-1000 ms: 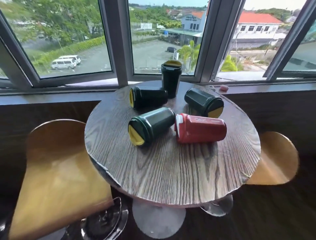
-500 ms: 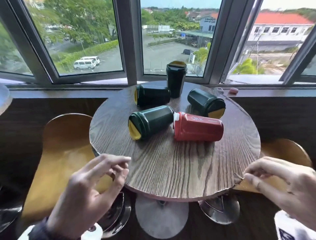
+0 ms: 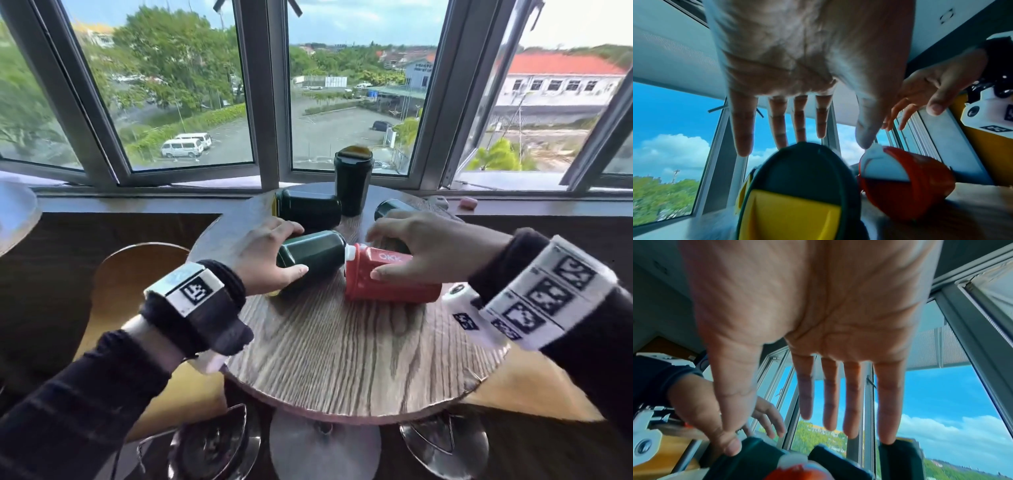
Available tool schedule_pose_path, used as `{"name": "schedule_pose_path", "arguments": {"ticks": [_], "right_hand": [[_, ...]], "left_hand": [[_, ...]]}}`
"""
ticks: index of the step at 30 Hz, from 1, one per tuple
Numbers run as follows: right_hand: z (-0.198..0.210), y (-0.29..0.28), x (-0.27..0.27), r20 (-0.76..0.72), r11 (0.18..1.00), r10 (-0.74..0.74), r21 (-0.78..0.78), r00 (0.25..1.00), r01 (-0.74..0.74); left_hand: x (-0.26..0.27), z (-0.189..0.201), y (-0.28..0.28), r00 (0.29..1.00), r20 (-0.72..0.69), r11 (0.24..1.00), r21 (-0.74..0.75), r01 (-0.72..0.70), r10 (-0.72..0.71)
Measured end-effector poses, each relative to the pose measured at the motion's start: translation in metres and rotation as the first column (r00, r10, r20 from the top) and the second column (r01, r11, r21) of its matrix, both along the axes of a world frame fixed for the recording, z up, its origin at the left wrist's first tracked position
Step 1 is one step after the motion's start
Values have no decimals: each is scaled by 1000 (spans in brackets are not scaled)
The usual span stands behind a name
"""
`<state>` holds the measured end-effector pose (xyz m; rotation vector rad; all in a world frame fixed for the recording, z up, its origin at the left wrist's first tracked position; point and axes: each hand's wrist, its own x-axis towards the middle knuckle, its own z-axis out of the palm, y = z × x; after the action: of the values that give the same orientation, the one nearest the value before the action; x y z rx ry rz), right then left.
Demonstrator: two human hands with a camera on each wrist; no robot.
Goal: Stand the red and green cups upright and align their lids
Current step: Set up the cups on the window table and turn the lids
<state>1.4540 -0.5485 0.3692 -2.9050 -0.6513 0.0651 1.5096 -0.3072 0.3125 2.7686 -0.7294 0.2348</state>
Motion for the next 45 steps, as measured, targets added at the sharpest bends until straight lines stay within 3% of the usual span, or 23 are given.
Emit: {"name": "schedule_pose_path", "arguments": {"ticks": [6, 12, 19, 26, 30, 40, 42, 45], "right_hand": [[-30, 13, 37, -63, 993, -58, -102, 996, 51], [-49, 21, 47, -54, 983, -79, -169, 995, 69], [-44, 17, 45, -80, 996, -82, -43, 993, 79], [-31, 1, 41, 84, 957, -167, 255, 982, 141], [-28, -5, 31, 104, 938, -233, 286, 967, 195], [-44, -21, 12, 106, 789, -368, 561, 924, 250], [-44, -24, 5, 104, 792, -365, 557, 925, 250], [-42, -27, -4, 108, 851, -385, 427, 916, 307]], "left_hand": [[35, -28, -2, 989, -145, 998, -66, -12, 3], [40, -36, -3, 981, -193, 1000, -11, 12, -14], [40, -37, -4, 985, -172, 1000, 4, 17, -17], [40, -38, -4, 986, -166, 1000, 16, 13, -10], [40, -37, -5, 987, -160, 1000, 17, 13, -10], [38, -41, -4, 992, -124, 1000, -5, 21, -21], [39, -41, -4, 992, -126, 1000, -8, 20, -21], [39, -40, -5, 992, -121, 1000, -2, 19, -19]]}}
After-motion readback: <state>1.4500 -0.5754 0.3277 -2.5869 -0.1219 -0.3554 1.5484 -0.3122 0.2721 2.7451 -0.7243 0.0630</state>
